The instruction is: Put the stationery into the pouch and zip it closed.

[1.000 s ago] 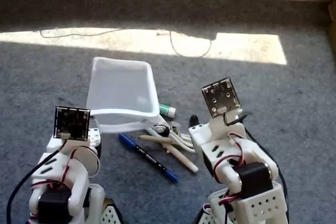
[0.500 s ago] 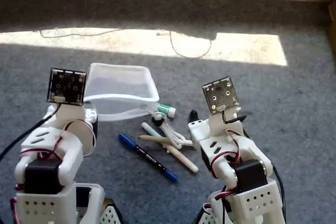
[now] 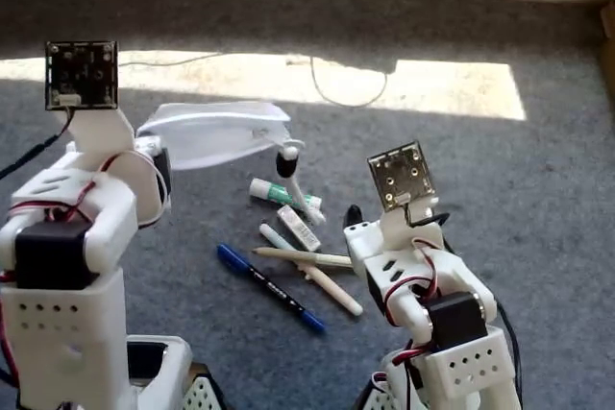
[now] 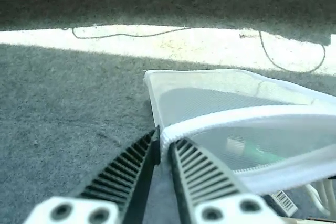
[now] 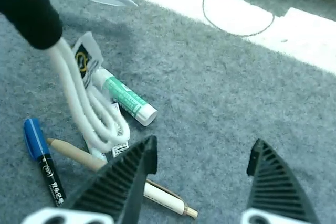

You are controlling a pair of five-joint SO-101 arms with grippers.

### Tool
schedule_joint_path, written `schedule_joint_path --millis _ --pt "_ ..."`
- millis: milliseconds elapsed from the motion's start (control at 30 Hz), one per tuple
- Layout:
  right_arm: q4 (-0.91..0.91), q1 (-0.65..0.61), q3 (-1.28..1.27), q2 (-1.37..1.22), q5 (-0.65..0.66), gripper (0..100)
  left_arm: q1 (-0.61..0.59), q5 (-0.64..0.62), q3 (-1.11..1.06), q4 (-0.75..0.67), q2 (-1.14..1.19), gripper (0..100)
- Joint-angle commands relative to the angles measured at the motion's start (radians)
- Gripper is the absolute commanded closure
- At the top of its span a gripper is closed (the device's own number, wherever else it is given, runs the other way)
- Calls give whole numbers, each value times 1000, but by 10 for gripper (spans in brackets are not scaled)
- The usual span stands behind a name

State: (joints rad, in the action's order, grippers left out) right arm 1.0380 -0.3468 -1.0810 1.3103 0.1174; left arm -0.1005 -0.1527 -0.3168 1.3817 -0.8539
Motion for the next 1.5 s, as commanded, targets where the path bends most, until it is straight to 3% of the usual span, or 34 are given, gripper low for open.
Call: schedule_joint_path --millis 0,267,467,767,967,1300,1467 --pt "-24 10 5 12 -5 732 -15 -49 170 54 136 993" --pt "-22 -5 4 10 -3 732 -15 -118 427 187 332 993" --pt "16 -105 4 8 26 732 -15 -137 595 279 458 993" --pt "8 -280 -70 8 129 732 -68 -137 527 285 444 993" --pt "-18 -298 -82 -15 138 732 -64 -137 449 281 401 993" --pt "-22 -363 113 -384 137 732 -67 -138 421 258 397 993" --pt "-22 -453 213 -538 138 732 -68 -138 418 258 397 993"
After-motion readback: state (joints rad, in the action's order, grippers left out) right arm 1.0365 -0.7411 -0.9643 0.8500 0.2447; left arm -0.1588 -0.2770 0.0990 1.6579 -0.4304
